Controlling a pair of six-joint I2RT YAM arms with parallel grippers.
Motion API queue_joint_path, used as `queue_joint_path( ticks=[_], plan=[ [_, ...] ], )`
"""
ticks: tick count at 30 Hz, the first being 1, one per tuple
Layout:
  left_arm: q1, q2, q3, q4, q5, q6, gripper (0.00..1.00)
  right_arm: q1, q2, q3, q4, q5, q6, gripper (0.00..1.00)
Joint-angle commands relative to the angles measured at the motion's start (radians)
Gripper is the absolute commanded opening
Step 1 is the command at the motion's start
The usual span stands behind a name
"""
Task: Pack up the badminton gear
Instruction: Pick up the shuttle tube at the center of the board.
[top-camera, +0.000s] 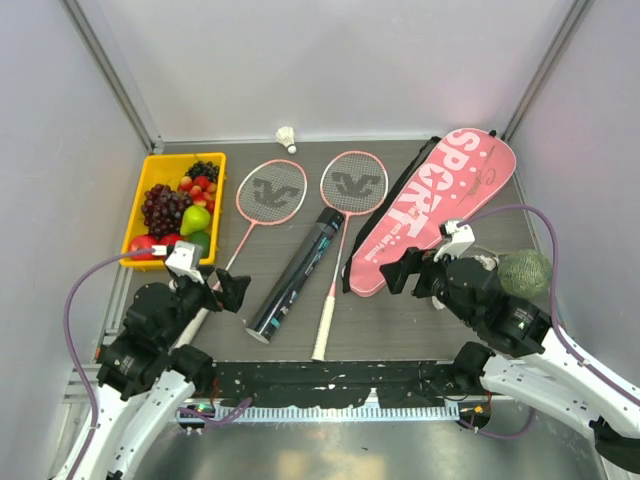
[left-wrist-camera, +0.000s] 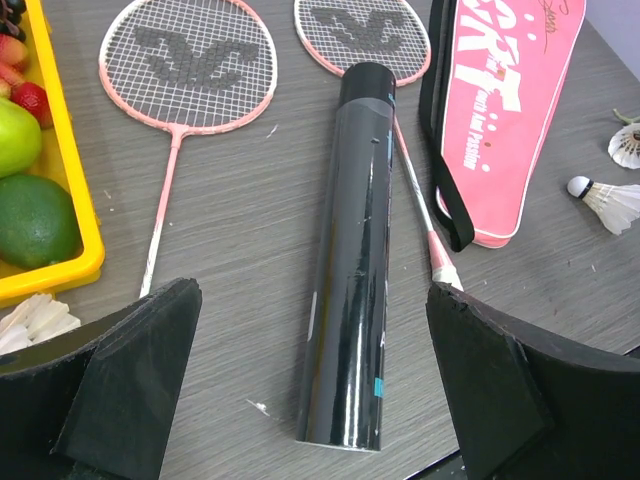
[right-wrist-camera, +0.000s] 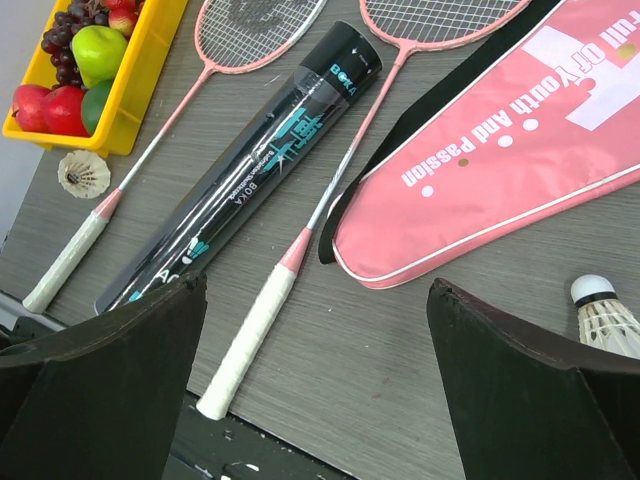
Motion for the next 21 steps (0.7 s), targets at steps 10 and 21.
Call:
queue_joint_path(
  ticks=[10,21],
  plan=[
    [-0.002,0.141,0.03,0.029,0.004,-0.014,0.98,0.007,-0.018,0.031,0.053,-0.014,0.006,0.95],
    [-0.063,0.691,0.375,-0.184,0.059,0.078,0.99,0.006,-0.191,-0.036,0.093,-0.051,-0.032,0.96]
  ],
)
